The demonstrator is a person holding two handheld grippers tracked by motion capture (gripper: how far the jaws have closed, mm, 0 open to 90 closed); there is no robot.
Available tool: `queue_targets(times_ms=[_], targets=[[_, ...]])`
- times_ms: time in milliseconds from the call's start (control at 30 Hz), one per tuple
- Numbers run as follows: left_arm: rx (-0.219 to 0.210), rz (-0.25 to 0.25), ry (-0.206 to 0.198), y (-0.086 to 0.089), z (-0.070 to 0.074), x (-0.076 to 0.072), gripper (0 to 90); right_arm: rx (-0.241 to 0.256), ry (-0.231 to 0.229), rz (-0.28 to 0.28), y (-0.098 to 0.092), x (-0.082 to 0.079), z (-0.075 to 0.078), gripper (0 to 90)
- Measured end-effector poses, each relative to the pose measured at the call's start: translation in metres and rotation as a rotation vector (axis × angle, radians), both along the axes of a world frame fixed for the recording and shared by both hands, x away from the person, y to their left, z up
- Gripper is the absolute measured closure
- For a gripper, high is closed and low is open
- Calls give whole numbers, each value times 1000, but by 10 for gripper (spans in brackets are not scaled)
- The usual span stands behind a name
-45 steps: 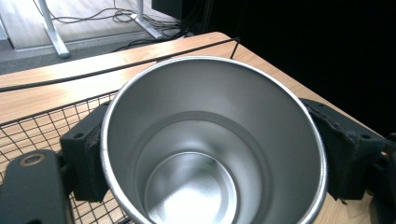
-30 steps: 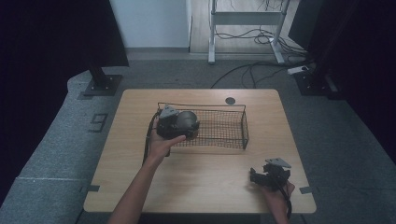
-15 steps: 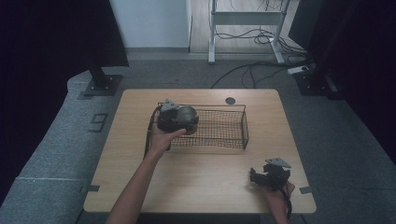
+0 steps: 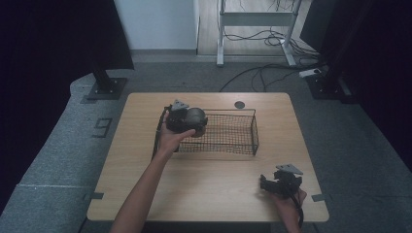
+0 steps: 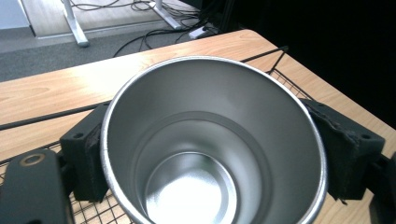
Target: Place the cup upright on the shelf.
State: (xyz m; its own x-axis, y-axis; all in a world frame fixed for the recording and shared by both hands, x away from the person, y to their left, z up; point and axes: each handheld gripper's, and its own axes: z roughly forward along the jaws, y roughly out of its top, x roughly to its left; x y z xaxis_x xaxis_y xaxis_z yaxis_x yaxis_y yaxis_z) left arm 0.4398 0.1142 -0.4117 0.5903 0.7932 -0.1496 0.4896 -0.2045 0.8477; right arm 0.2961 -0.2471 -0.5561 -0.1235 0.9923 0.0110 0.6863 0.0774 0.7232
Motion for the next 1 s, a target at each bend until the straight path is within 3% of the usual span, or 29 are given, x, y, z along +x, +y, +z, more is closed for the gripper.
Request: queue_targets(times_ms=[467, 1000], targets=[[14, 8, 25, -3, -16, 16, 144, 0, 0, 0, 0, 0, 0, 37], [49, 16, 73, -18, -44, 27, 143, 0, 1, 1, 0, 0, 0, 38]])
